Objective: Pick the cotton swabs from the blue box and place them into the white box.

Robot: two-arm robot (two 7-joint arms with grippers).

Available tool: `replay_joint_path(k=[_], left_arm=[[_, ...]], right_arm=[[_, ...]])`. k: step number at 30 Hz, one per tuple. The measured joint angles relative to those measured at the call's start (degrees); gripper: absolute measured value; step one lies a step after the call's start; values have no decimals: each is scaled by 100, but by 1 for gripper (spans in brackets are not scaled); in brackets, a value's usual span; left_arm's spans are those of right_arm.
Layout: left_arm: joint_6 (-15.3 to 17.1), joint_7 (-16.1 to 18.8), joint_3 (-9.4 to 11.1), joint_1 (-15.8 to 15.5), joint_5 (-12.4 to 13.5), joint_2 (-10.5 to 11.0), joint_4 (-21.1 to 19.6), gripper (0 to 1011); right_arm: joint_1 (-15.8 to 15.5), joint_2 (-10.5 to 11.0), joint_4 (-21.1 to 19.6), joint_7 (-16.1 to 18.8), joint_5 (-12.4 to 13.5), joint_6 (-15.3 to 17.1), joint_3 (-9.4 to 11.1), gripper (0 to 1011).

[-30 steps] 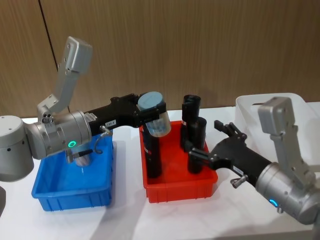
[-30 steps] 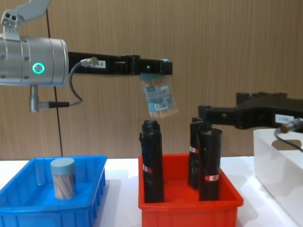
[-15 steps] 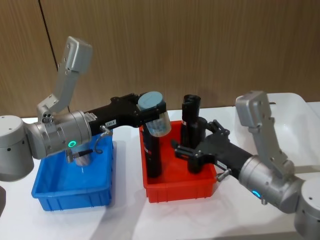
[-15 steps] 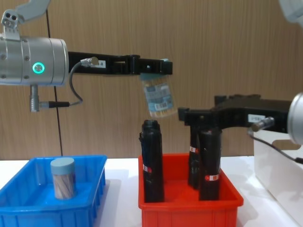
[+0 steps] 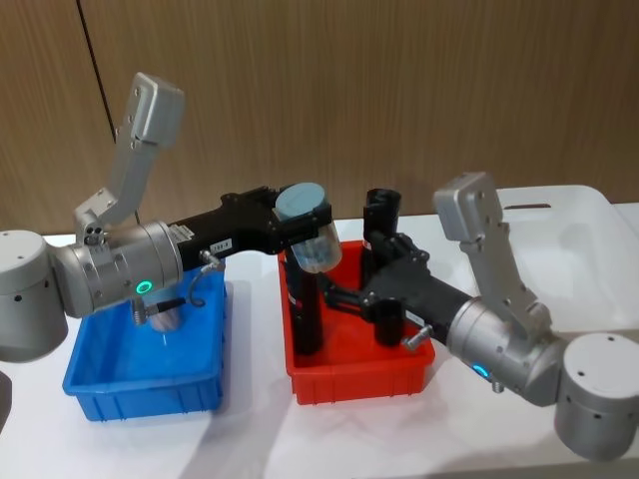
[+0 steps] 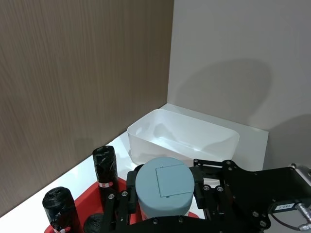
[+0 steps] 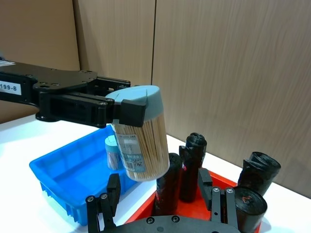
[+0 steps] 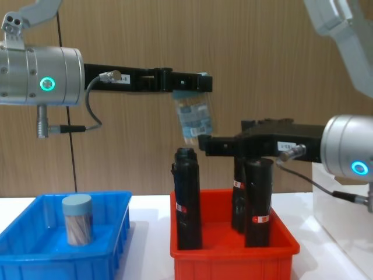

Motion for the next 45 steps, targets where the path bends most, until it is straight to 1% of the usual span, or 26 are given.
replay_joint_path(k=[12,29,31,32,36,37,38,39,42,45], left_arm=[[0,0,0,0,0,0,0,663],[0,0,0,0,0,0,0,663],[0,1,0,0,0,0,0,663],[0,0,0,0,0,0,0,663],[0,0,0,0,0,0,0,663],[0,1,0,0,0,0,0,663],[0,0,0,1,0,0,0,663],[0,1,0,0,0,0,0,663],[0,2,0,0,0,0,0,663],[-1,3,-1,0,0,0,0,663]], right_arm=[[299,-166,353,61,-54,-32,-40,1002],[516,-282,582,158,-83,-28,-96,998],[533,-291,606,179,-85,-26,-103,945],[540,-293,617,187,-86,-26,-106,945],[565,-305,654,226,-94,-25,-119,839],[570,-307,663,232,-96,-25,-122,839],[573,-309,669,238,-99,-25,-124,788],[582,-311,681,250,-104,-25,-131,770],[592,-315,696,267,-112,-25,-140,660],[599,-316,702,270,-114,-25,-144,649]])
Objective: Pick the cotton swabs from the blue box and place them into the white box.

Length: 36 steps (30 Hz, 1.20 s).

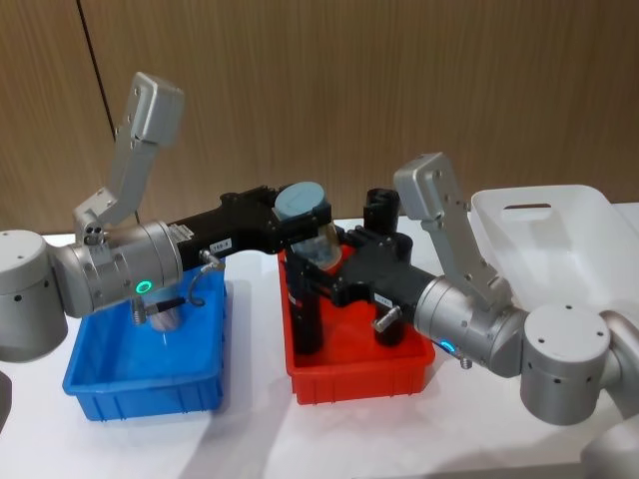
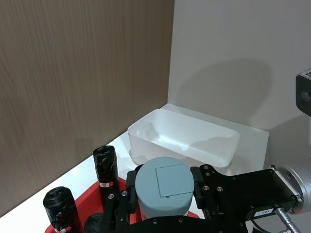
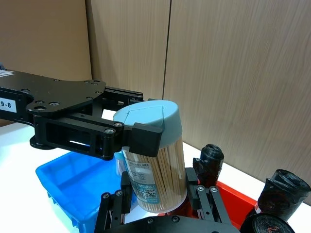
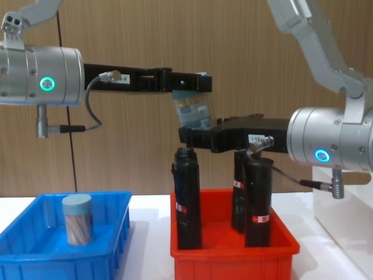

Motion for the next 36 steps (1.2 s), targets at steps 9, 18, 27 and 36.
replay_joint_path(k=[9,18,27,36], left_arm=[[0,-3,1,0,-3,0,0,743],[0,-4,1,0,-3,0,0,992],[1,-3,1,0,-3,0,0,1004],[1,-3,1,0,0,0,0,1004]], right_arm=[[22,-1,20,-9,-2,0,-14,649],[48,-6,45,-26,13,0,-26,648],[73,-9,77,-51,45,-6,-32,648],[55,18,117,-194,198,-35,9,648]])
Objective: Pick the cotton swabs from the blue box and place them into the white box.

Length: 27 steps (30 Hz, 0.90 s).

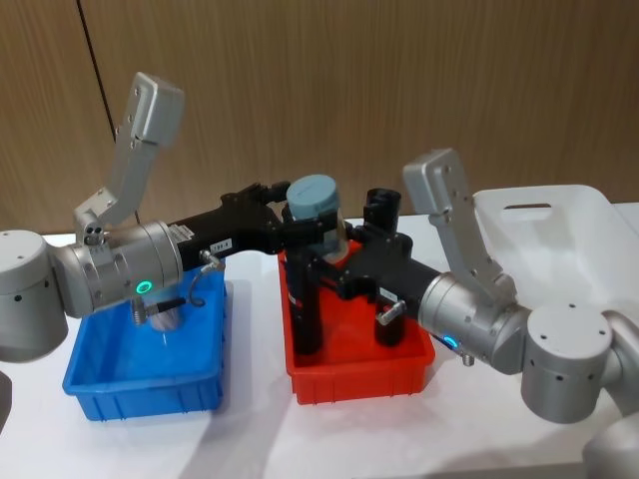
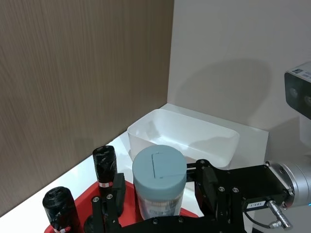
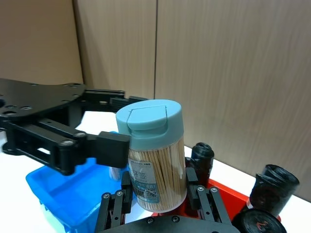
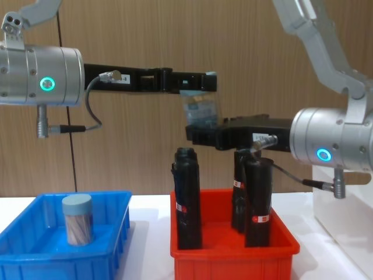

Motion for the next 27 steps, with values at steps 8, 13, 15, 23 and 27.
replay_joint_path(k=[8,13,15,23,27], left_arm=[[0,0,0,0,0,0,0,1004],[0,0,0,0,0,0,0,1004],[0,0,0,0,0,0,0,1004],[0,0,0,0,0,0,0,1004],[0,0,0,0,0,0,0,1004]], right_arm=[[-86,61,36,-203,256,-109,86,648],[-167,120,61,-375,469,-228,159,648],[-193,139,72,-433,527,-263,184,648],[-275,237,159,-716,769,-451,318,648],[-282,277,227,-841,841,-525,388,648]])
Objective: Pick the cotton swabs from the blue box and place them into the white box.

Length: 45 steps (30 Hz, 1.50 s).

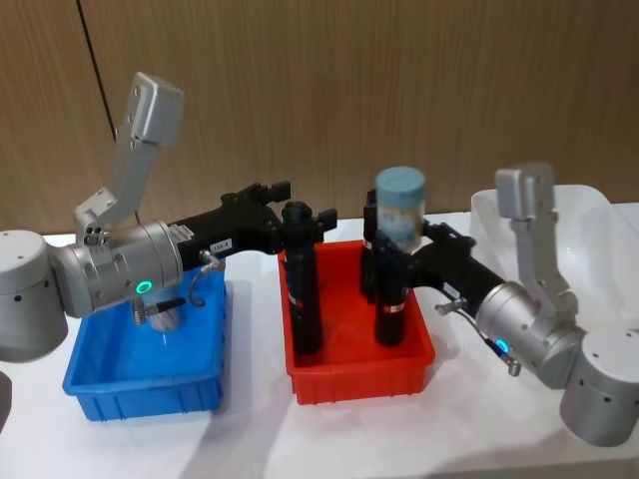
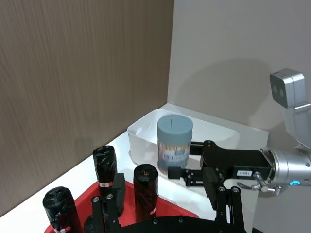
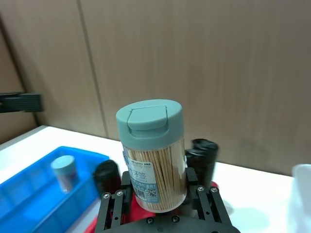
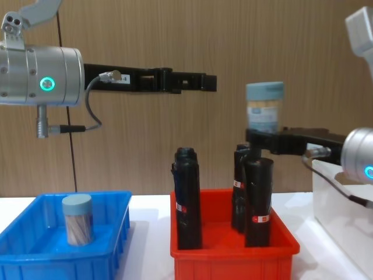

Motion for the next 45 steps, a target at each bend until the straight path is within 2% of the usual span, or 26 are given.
replay_joint_path(k=[8,18,26,37,43,45], left_arm=[[0,0,0,0,0,0,0,1004],[0,0,0,0,0,0,0,1004],[0,0,0,0,0,0,0,1004],[0,0,0,0,0,0,0,1004],[0,0,0,0,0,0,0,1004],[0,0,0,0,0,0,0,1004]], right_arm=[[59,92,211,-277,123,-168,184,648],[280,219,645,-641,204,-389,476,648],[493,311,1073,-869,204,-520,685,648],[701,368,1569,-1001,145,-635,842,653],[763,380,1727,-1022,129,-674,884,797],[782,383,1774,-1025,129,-688,898,882]])
